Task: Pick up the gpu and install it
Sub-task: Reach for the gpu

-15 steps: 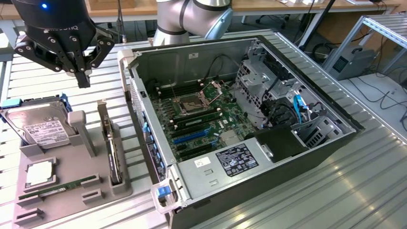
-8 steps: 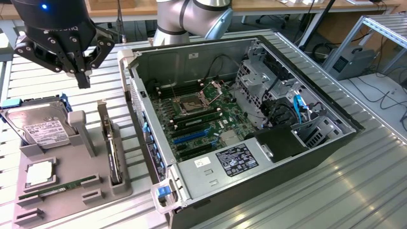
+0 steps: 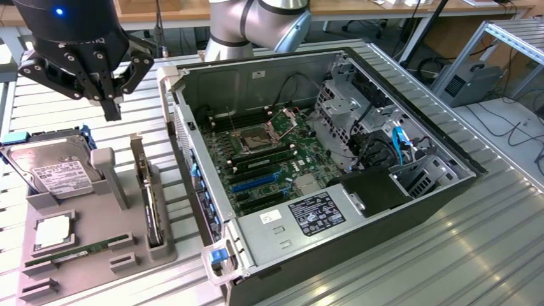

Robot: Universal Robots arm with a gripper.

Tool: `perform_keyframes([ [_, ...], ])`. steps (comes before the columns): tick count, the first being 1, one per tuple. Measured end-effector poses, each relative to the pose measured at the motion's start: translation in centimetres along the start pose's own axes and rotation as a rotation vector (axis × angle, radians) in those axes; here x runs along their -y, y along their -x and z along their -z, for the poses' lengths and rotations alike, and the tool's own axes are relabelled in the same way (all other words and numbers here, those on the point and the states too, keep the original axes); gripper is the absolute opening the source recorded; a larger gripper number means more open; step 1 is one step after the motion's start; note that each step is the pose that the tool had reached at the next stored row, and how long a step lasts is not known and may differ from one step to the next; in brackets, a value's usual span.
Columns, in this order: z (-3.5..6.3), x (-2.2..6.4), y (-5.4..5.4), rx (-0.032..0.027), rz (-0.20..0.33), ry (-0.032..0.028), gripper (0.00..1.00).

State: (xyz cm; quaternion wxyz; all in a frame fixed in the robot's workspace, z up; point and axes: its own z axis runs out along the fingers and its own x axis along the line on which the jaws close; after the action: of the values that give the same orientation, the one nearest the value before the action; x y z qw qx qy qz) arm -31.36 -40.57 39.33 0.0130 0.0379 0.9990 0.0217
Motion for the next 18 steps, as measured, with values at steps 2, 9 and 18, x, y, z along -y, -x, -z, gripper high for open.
perform_keyframes([
  [2,0.0,0.1,0.01,0.0,0.0,0.0,0.11],
  [9,0.02,0.39,0.03,0.0,0.0,0.0,0.11],
  [18,0.03,0.65,0.05,0.0001,0.0,-0.0002,0.11],
])
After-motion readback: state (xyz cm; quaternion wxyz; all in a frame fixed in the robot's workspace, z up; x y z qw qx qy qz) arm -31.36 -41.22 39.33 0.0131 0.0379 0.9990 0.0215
